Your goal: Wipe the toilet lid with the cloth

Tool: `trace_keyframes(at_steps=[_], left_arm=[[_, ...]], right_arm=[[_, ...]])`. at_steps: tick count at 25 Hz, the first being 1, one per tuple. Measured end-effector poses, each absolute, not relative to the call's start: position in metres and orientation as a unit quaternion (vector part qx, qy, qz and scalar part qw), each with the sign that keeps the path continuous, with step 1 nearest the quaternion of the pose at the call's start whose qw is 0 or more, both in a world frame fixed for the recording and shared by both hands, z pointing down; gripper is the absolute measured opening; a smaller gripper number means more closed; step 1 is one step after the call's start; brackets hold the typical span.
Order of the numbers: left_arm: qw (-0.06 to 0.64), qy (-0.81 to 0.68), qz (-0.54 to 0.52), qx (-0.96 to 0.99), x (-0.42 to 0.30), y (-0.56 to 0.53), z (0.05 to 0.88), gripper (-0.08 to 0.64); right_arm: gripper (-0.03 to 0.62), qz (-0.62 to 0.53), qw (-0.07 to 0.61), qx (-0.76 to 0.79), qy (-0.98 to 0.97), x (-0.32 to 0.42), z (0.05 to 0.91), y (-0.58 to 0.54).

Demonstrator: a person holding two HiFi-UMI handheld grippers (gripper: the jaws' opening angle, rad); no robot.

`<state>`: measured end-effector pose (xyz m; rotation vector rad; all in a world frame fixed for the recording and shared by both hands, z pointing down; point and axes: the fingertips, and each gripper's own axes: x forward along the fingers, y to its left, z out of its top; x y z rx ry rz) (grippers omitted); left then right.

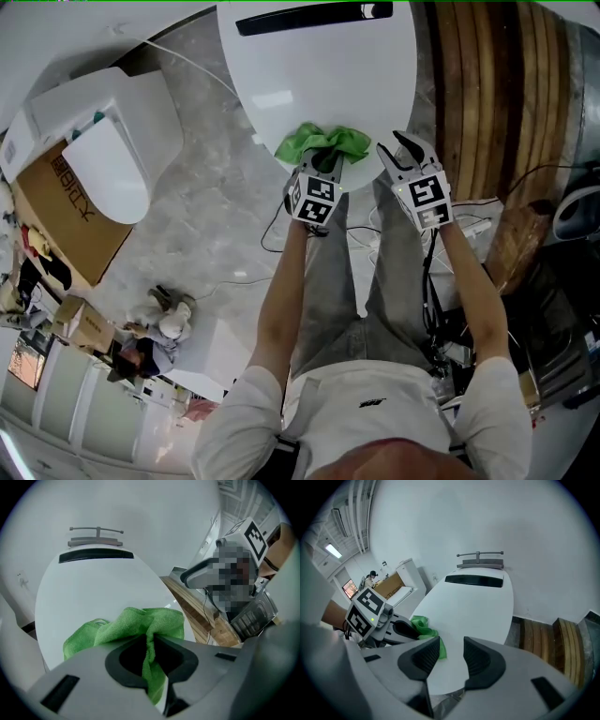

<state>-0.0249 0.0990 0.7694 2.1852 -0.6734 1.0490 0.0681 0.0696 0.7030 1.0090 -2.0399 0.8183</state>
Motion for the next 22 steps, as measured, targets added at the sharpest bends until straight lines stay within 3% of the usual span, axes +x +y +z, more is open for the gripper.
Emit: trace_keyframes(at_steps=[12, 22], left_arm=[[0.337, -0.332, 0.374, 0.798, -0.098, 0.099, 0.771, 0.064], [0.382, -0.421, 0.325, 0.756, -0.116, 0.115, 0.772, 0.064]], right_arm=[[0.17, 0.317, 0.373, 0.355, -0.796, 0.03, 0.707, 0.076], [0.17, 0.32, 0.394, 0.32, -0.8, 0.032, 0.719, 0.104]])
